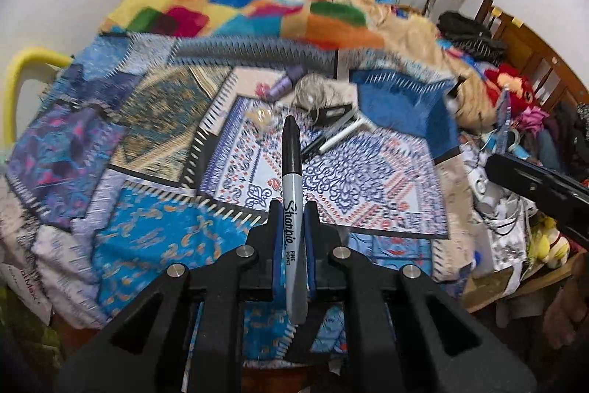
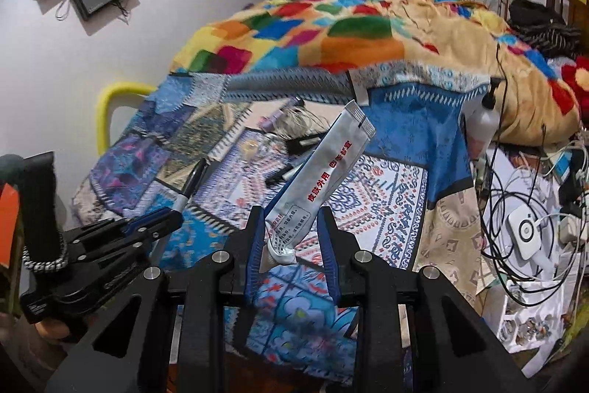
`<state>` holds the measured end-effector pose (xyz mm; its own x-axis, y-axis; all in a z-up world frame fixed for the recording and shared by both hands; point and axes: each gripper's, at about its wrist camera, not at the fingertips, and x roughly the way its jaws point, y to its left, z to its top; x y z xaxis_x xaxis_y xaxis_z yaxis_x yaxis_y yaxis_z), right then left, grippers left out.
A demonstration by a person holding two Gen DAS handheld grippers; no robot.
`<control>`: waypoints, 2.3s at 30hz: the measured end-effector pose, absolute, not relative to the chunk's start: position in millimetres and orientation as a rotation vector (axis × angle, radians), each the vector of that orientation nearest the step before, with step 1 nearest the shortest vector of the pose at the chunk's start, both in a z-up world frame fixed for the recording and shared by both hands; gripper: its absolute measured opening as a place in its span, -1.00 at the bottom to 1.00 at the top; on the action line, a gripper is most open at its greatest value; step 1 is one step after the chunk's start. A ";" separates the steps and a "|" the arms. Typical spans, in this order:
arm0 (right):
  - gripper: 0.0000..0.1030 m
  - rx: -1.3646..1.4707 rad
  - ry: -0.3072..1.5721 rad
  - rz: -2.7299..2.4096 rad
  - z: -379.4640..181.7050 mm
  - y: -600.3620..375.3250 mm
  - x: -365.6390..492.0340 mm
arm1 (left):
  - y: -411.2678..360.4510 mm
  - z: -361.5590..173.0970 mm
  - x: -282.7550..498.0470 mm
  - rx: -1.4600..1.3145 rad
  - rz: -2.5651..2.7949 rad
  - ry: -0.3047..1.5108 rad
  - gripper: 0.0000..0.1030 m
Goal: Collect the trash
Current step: 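Lift the Sharpie with the left tool while the right tool carries the packet toward the wastebasket, then open both tools over the white wastebasket, dropping Sharpie and packet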
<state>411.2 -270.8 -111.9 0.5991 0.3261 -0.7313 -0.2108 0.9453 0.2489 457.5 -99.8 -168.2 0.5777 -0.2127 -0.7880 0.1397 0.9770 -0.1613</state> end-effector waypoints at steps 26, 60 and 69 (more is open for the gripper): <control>-0.48 -0.012 0.711 0.548 -30.7 -153.6 263.4 | 28.1 -58.0 221.1 -0.156 -0.030 0.685 -0.81; -0.48 -0.327 1.192 0.814 -213.9 55.8 241.6 | 185.7 -269.2 165.7 -0.442 0.227 1.102 -0.81; -0.48 -0.334 1.348 0.794 -262.9 84.5 266.3 | 202.8 -323.5 176.3 -0.548 0.270 1.216 -0.81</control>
<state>266.3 84.5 -262.9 0.0158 0.3155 -0.9488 -0.6771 0.7016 0.2220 176.3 202.8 -323.5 0.3367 -0.0910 -0.9372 -0.4785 0.8407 -0.2536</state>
